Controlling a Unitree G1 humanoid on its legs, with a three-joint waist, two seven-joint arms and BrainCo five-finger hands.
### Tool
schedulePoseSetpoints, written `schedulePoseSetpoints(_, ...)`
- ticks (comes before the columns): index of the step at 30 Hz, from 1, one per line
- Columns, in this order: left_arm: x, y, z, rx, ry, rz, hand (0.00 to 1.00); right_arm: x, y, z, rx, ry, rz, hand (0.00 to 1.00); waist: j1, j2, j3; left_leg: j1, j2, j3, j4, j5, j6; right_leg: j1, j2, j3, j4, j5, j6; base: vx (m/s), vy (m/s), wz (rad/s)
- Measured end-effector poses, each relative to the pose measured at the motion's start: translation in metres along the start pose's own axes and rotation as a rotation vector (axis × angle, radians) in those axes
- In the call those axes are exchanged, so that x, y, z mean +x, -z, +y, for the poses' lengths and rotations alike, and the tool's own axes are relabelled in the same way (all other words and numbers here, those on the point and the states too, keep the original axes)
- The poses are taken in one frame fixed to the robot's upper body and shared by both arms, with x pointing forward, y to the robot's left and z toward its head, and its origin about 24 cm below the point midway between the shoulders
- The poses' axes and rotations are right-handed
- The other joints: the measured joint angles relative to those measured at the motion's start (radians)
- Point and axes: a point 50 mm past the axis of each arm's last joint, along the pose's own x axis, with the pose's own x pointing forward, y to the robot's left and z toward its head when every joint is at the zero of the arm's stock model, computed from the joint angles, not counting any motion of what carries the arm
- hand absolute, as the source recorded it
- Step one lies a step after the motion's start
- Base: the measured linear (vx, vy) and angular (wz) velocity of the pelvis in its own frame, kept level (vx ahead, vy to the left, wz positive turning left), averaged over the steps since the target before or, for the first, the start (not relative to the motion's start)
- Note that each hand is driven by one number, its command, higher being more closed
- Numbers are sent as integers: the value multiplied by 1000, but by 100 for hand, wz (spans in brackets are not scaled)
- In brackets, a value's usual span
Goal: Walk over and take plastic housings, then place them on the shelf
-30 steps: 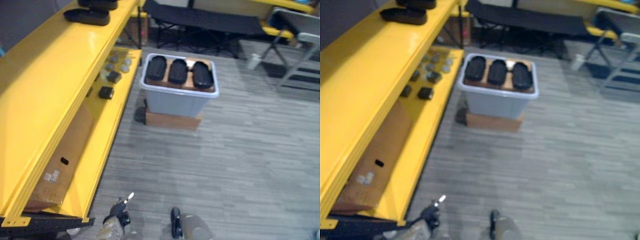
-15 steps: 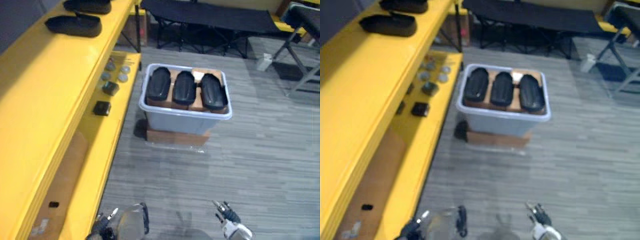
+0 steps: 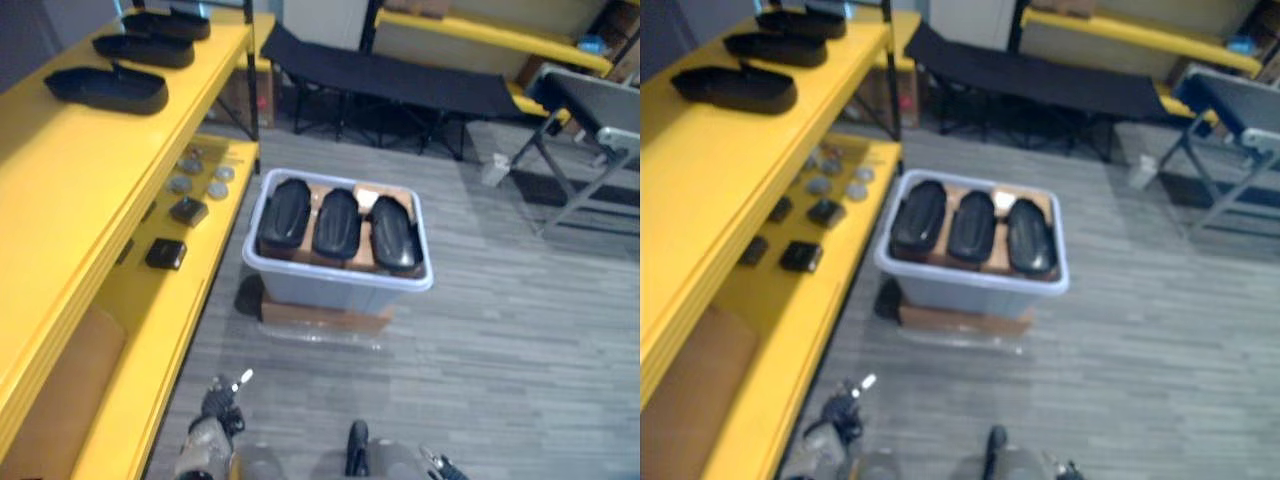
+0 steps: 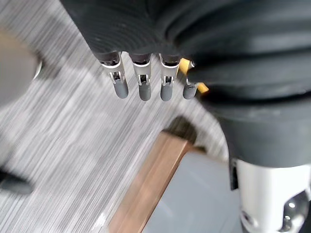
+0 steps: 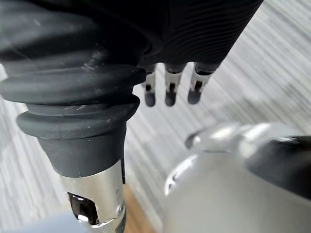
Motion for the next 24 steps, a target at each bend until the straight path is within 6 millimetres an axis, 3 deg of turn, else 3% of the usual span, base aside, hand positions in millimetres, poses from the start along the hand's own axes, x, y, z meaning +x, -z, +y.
schedulePoseSetpoints(3, -6, 23, 13, -41, -45, 75, 0, 0, 1, -1, 6, 3, 2, 0, -2, 5, -1, 26, -1, -3, -1, 51, -11, 11, -11, -18, 49, -66, -16, 147, -95, 28)
schedulePoseSetpoints(7, -10, 26, 30, -63, -102, 57, 0, -1, 4, -5, 18, 6, 20, 0, -3, 20, 9, -57, -11, -23, 201, 188, -4, 127, -27, -55, -34, -64, -20, 138, -111, 31)
schedulePoseSetpoints(8, -11, 28, 36, -66, -121, 56, 0, -2, 4, -5, 16, -2, 24, 0, -3, 3, 13, -54, -22, -13, 207, 199, -7, 160, -41, -62, -53, -55, -24, 195, -40, 21)
schedulePoseSetpoints(9, -12, 31, 37, -67, -124, 64, 0, 0, 0, -4, 12, -11, 14, 0, -1, 24, 11, -59, -36, 24, 132, 154, -10, 159, -56, -74, -65, -48, -25, 183, -19, 20)
schedulePoseSetpoints(10, -12, 31, 34, -69, -118, 67, 0, 0, -5, -5, 11, -10, 1, 0, -5, 30, 15, -65, -52, 38, 79, 149, -4, 159, -68, -82, -68, -45, -21, 74, 59, 26)
schedulePoseSetpoints(12, -13, 35, 34, -63, -116, 78, 0, 2, -15, -6, 31, -4, -29, 0, -8, 53, 28, -70, -135, 73, -150, 210, 11, 168, -102, -99, -83, -37, -1, 33, 96, 29)
schedulePoseSetpoints(13, -15, 39, 38, -60, -123, 93, 0, 1, -16, -8, 36, 0, -32, 0, -2, 54, 33, -59, -153, 76, -185, 265, 73, 182, -106, -98, -92, -38, 13, 59, 98, 10)
schedulePoseSetpoints(14, -18, 45, 45, -61, -142, 112, 0, 1, -10, -3, 40, -15, -18, 0, 4, 37, 32, -28, -178, 86, -230, 276, 80, 199, -115, -88, -115, -35, 27, 92, 110, 3)
schedulePoseSetpoints(17, -17, 34, 53, -42, -145, 64, 0, 2, -10, 7, -17, -48, -26, 0, 24, 0, 53, -21, -206, 93, -248, 275, 93, 207, -139, -87, -136, -33, 33, 70, 94, 2)
schedulePoseSetpoints(24, -13, 23, 41, 13, -75, 5, 0, 3, -16, 25, -194, -143, -52, 0, 21, -21, 21, 4, -257, 108, -300, 269, 111, 194, -178, -82, -143, -44, 64, 103, 61, -4)
